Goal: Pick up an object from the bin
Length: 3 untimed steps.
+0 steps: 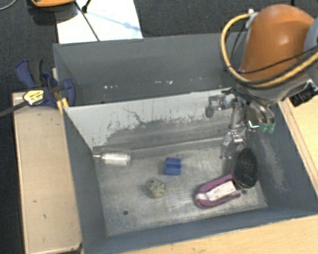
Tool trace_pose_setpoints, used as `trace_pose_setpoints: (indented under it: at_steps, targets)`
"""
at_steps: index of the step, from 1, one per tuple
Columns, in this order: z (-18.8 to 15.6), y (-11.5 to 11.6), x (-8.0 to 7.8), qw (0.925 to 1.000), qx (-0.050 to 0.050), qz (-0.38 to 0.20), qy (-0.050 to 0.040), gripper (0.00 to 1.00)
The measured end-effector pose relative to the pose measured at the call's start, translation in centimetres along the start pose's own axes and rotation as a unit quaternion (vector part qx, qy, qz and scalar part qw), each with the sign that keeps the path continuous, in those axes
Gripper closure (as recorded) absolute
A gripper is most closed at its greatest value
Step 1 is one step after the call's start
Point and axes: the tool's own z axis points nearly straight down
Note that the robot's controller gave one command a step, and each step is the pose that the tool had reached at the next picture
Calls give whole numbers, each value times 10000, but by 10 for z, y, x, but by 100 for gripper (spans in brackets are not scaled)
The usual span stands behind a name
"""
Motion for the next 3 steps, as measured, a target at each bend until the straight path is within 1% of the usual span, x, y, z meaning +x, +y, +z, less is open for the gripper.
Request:
trace_pose_setpoints:
  at_steps: [1, 2, 3]
  targets:
    - [84, -30, 72, 9994, 2, 343, 31, 0]
    - [174, -34, 73, 9970, 2, -771, -21, 0]
    - [173, -34, 74, 9970, 3, -771, -5, 100]
